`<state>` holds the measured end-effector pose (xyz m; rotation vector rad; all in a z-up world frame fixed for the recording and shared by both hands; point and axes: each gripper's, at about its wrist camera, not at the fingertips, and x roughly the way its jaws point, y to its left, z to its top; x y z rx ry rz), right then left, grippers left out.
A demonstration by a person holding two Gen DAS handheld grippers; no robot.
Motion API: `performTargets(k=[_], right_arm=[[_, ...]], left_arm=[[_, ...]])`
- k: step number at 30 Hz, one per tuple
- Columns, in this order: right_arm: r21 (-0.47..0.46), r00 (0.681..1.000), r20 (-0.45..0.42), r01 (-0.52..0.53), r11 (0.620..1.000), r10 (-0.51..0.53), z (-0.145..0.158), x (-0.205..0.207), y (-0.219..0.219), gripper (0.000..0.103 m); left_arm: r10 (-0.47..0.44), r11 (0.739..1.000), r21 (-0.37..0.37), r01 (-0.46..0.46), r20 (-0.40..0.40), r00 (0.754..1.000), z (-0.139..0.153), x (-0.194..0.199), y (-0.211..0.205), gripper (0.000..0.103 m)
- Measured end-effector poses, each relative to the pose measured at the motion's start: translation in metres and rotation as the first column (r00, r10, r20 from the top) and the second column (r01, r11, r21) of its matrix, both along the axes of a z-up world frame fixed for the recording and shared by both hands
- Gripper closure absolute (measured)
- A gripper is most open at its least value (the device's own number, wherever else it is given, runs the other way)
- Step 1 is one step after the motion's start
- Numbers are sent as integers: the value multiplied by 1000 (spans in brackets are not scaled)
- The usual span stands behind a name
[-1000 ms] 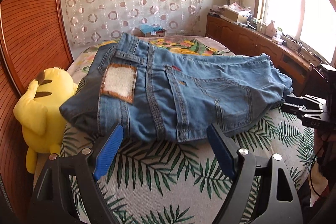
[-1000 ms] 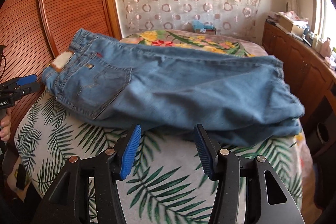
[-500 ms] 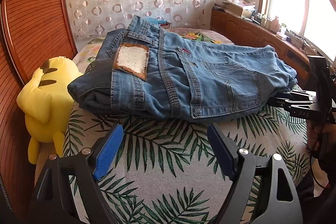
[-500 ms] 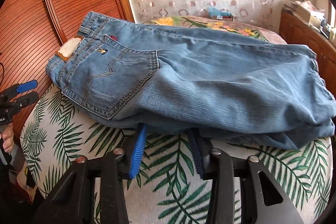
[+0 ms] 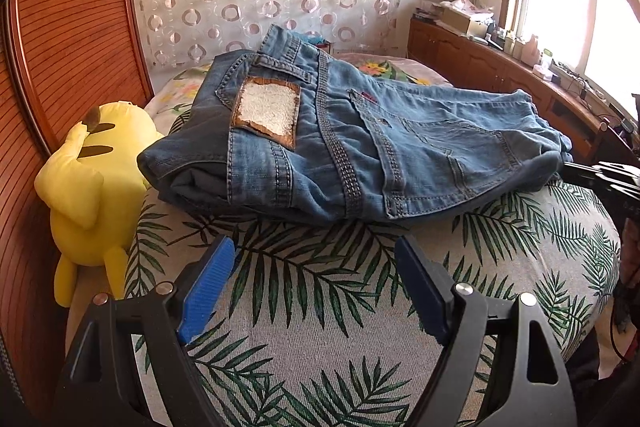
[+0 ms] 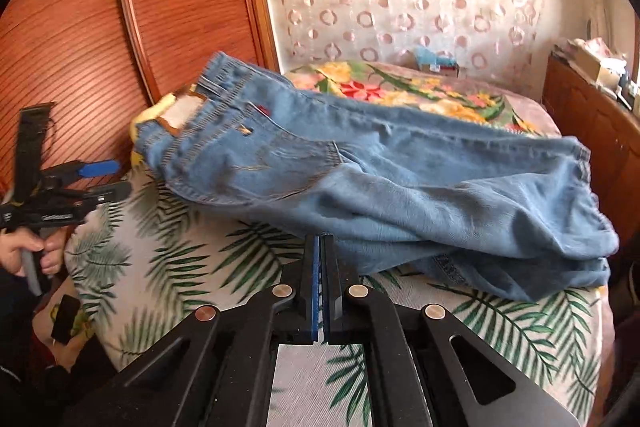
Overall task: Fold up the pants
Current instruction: 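Close right gripper on the leg edge while left gripper grasps the waist edge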
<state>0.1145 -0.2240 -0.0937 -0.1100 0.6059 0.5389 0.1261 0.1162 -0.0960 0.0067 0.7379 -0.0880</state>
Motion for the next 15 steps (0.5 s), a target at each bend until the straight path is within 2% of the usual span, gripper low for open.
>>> performTargets(k=[3, 6, 12, 13, 14, 15], right_arm=[[26, 1000, 20, -14, 1000, 14, 10, -22, -8, 103], [5, 1000, 11, 1, 1000, -1, 7, -32, -19, 103], [15, 997, -42, 59, 998, -58, -3, -19, -22, 103], [13, 997, -49, 67, 998, -66, -5, -17, -21, 101], [5, 996, -55, 74, 997, -74, -4, -13, -19, 94], [-10, 994, -61, 91, 996, -92, -8, -11, -17, 79]], left_arm=[[9, 1000, 0, -9, 3, 1000, 1, 0, 4, 20], [21, 1000, -2, -21, 2, 1000, 1, 2, 8, 20], [22, 1000, 0, -22, 3, 1000, -3, 8, 13, 20], [20, 1000, -1, -20, 4, 1000, -3, 9, 15, 20], [18, 1000, -3, -18, 4, 1000, -3, 11, 16, 22], [19, 1000, -5, -19, 5, 1000, -3, 13, 18, 28]])
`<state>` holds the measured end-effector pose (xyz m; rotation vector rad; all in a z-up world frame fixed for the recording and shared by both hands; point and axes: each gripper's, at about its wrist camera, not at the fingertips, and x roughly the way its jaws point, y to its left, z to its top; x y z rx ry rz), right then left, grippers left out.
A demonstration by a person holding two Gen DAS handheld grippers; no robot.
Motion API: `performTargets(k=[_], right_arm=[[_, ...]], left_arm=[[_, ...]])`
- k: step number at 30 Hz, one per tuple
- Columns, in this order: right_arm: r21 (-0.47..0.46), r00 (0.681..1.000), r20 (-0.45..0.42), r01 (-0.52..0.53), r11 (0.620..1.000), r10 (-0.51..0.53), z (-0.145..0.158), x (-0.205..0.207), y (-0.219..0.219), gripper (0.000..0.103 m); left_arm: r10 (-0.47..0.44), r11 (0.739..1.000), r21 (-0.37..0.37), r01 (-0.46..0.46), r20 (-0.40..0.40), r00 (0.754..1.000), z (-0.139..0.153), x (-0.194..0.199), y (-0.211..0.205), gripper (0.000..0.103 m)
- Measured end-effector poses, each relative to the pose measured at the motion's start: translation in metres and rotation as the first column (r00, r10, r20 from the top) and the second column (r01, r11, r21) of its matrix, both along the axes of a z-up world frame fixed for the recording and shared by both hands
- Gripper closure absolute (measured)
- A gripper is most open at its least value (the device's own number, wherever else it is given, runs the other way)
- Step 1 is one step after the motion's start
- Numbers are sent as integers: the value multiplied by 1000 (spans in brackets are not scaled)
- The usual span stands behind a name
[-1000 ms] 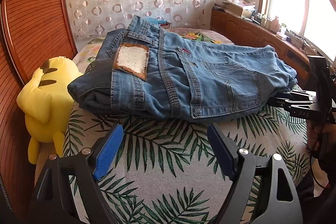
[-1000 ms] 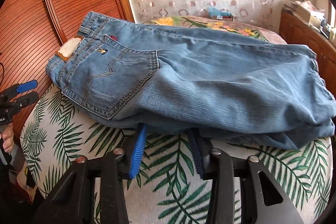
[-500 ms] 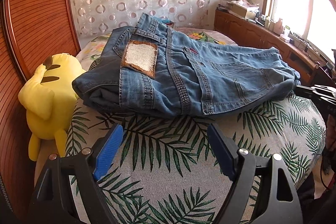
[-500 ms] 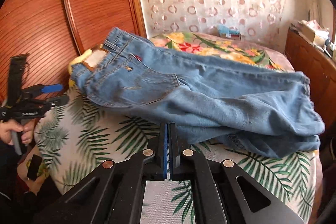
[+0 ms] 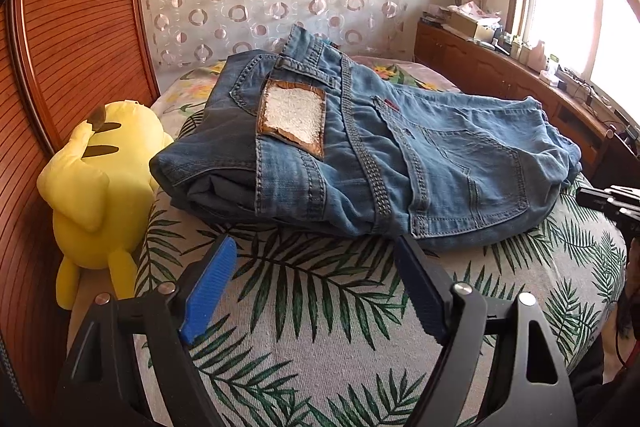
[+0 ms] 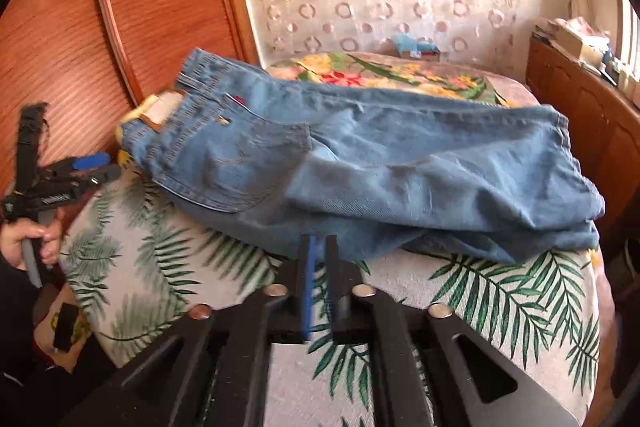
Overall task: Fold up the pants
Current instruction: 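Close right gripper on the leg edge while left gripper grasps the waist edge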
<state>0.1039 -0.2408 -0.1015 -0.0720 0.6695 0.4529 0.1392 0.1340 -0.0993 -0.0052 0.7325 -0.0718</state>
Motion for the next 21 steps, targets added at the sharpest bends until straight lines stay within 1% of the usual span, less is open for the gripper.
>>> performTargets(k=[1, 2, 4, 6, 8, 9, 13, 15, 16, 17, 18, 19, 20, 21], right_arm=[[-5, 1000, -7, 9, 1000, -9, -2, 4, 2, 69], [1, 1000, -20, 6, 1000, -6, -4, 9, 6, 55], [9, 999, -41, -1, 1000, 1, -8, 15, 11, 54], [-4, 999, -50, 9, 1000, -9, -10, 24, 18, 53], [5, 998, -68, 6, 1000, -5, -11, 32, 23, 53], [10, 997, -77, 14, 1000, -14, -11, 37, 24, 53], [32, 994, -104, 36, 999, -32, -14, 52, 26, 53], [38, 992, -121, 29, 999, -25, -14, 59, 23, 53], [41, 993, -118, 22, 999, -17, -16, 63, 23, 56], [38, 993, -115, 19, 999, -14, -17, 65, 25, 65], [29, 993, -114, 20, 999, -17, -19, 67, 24, 77], [24, 994, -108, 24, 999, -21, -22, 70, 25, 84], [24, 995, -101, 25, 999, -22, -24, 70, 21, 93], [33, 995, -96, 19, 999, -15, -23, 70, 19, 96]], left_arm=[[4, 1000, 1, -4, -2, 1000, 0, 2, 2, 30], [7, 1000, 3, -7, -3, 1000, 0, 5, 4, 33], [17, 1000, 8, -17, 2, 1000, 1, 10, 9, 34], [32, 999, 12, -32, 3, 999, 3, 17, 14, 35], [37, 999, 1, -37, 3, 999, 3, 23, 19, 36], [33, 999, -11, -33, -5, 999, 3, 27, 21, 41], [-14, 999, -33, 14, -10, 1000, 1, 33, 17, 46], [-28, 999, -31, 27, -18, 999, -2, 35, 13, 56], [-24, 1000, -20, 24, -16, 1000, -2, 36, 12, 56], [-22, 1000, -10, 22, -12, 1000, -2, 36, 10, 63], [-22, 1000, -7, 22, -8, 1000, -1, 36, 9, 66], [-20, 1000, -7, 20, 0, 1000, 0, 35, 9, 68], [-21, 1000, -4, 21, 11, 1000, 3, 32, 9, 71], [-27, 1000, 9, 27, 22, 999, 7, 29, 6, 78]])
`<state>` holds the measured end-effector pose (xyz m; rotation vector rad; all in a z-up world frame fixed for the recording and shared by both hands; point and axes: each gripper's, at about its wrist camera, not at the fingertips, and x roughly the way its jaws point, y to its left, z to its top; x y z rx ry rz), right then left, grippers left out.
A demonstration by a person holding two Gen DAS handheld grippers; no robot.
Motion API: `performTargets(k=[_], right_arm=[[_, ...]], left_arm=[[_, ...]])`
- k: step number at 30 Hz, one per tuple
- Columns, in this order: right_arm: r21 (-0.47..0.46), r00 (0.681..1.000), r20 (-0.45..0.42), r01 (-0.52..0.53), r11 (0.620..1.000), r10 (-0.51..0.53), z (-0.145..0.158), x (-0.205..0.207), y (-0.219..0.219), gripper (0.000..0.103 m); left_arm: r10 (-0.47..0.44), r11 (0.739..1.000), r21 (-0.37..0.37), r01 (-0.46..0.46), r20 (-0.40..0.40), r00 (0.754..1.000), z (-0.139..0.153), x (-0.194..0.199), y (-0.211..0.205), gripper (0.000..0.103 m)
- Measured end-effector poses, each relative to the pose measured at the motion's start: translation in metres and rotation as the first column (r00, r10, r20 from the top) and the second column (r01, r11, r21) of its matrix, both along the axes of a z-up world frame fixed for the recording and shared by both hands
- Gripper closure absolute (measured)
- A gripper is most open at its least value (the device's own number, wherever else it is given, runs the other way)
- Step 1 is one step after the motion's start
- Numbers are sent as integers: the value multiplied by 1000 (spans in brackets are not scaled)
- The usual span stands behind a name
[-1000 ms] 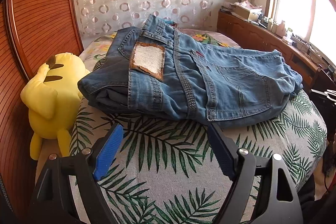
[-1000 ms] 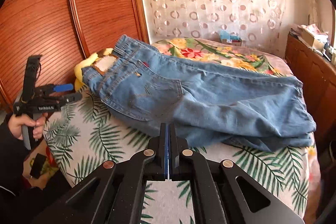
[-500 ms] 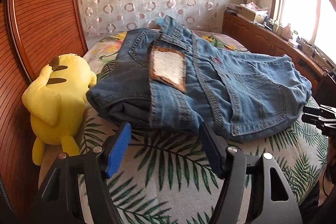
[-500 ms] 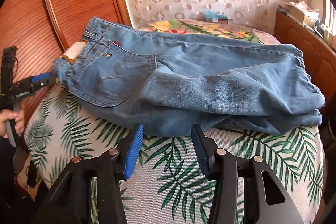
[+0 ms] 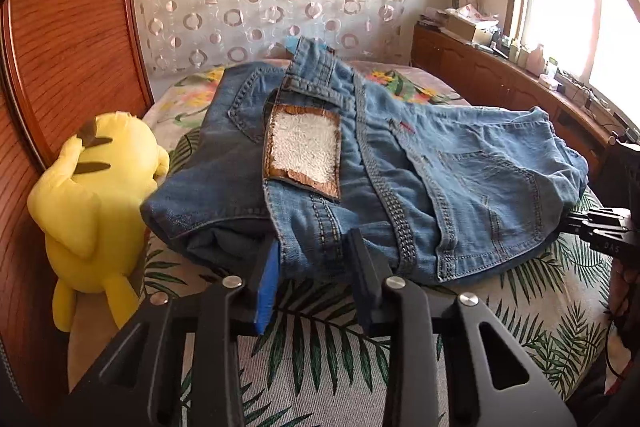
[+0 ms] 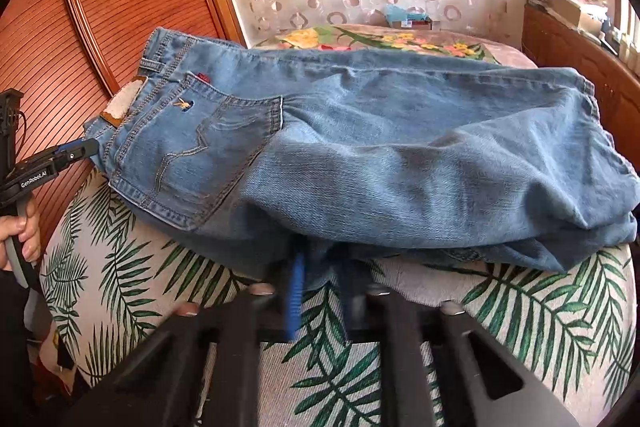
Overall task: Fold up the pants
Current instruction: 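Close right gripper on the leg edge while left gripper grasps the waist edge, then lift and fold the gripped jeans edge over with both grippers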
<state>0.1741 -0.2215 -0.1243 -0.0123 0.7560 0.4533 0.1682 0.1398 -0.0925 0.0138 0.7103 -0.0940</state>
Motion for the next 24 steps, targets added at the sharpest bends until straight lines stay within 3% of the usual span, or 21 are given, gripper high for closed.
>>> performTargets(k=[3, 5, 17, 20, 24], right_arm=[[28, 1000, 29, -12, 1000, 12, 7, -7, -7, 98], [23, 998, 53, -16, 1000, 15, 13, -14, -9, 99], [26, 990, 142, -21, 999, 18, 42, -53, -23, 99], [89, 991, 128, -42, 995, 30, 43, -67, -31, 99], [55, 990, 136, -56, 997, 48, 37, -87, -30, 99]], left_arm=[[-28, 999, 31, 27, 31, 999, 15, -10, -10, 100], [-34, 998, 56, 32, 50, 998, 26, -16, -18, 100], [-54, 999, 8, 53, 122, 991, 70, -57, -19, 100], [-44, 999, -26, 48, 129, 991, 68, -77, -15, 100], [-51, 998, -29, 55, 118, 992, 61, -102, -15, 100]])
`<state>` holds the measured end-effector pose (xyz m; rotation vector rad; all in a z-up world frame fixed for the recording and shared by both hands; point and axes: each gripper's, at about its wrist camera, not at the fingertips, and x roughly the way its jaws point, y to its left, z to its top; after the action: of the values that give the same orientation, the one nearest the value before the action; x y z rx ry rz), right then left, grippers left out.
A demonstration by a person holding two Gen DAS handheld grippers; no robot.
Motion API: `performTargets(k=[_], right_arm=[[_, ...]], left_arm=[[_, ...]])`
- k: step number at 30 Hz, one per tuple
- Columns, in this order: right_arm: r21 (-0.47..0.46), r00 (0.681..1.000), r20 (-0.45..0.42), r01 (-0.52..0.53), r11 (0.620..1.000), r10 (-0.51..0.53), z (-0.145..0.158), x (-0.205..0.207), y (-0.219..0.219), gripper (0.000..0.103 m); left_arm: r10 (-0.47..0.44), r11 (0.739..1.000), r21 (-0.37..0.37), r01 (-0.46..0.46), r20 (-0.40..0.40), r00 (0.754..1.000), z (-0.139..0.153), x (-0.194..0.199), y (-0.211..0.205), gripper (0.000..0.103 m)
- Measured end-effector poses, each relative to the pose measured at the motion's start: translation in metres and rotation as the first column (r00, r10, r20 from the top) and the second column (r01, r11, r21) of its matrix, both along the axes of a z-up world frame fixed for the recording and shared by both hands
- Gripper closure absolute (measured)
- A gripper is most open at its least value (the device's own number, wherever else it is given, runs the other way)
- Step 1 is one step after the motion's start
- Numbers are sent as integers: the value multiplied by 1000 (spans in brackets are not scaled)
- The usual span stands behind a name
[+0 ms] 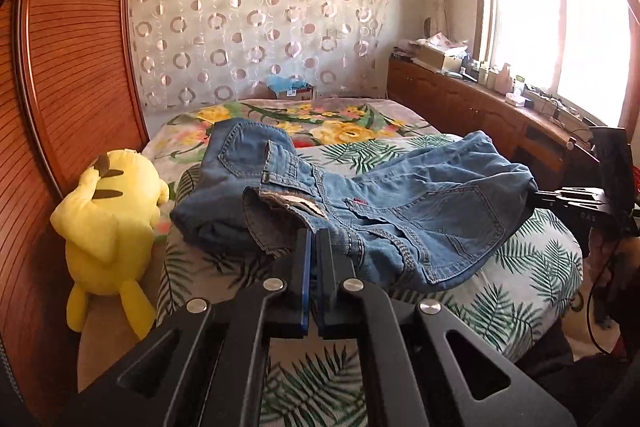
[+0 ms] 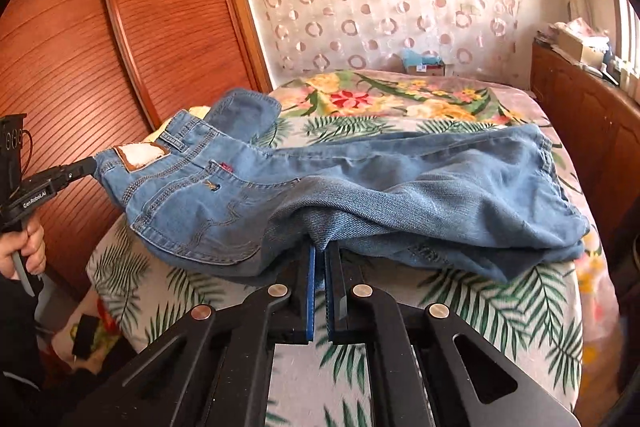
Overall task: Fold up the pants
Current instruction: 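Lift and fold the gripped jeans edge over with both grippers, then open both grippers to release the jeans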
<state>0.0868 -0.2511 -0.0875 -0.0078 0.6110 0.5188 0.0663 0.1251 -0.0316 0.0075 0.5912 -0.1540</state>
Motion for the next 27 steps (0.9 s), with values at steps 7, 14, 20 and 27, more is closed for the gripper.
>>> performTargets(k=[7, 14, 20, 27], right_arm=[[-6, 1000, -8, -13, 1000, 13, -3, -20, -16, 99], [-15, 998, -62, -8, 1000, 7, -16, -7, -15, 99], [-1, 996, -85, -1, 1000, 1, -14, -2, -20, 98], [6, 997, -74, 31, 999, -31, -15, -19, -27, 95]], left_arm=[[25, 999, -29, -27, -46, 999, -14, -12, 8, 100], [45, 999, -11, -47, -102, 994, -32, -10, 3, 100], [83, 997, -3, -83, -105, 991, -30, -9, 7, 82], [42, 999, -13, -44, -106, 993, -32, 5, -7, 45]])
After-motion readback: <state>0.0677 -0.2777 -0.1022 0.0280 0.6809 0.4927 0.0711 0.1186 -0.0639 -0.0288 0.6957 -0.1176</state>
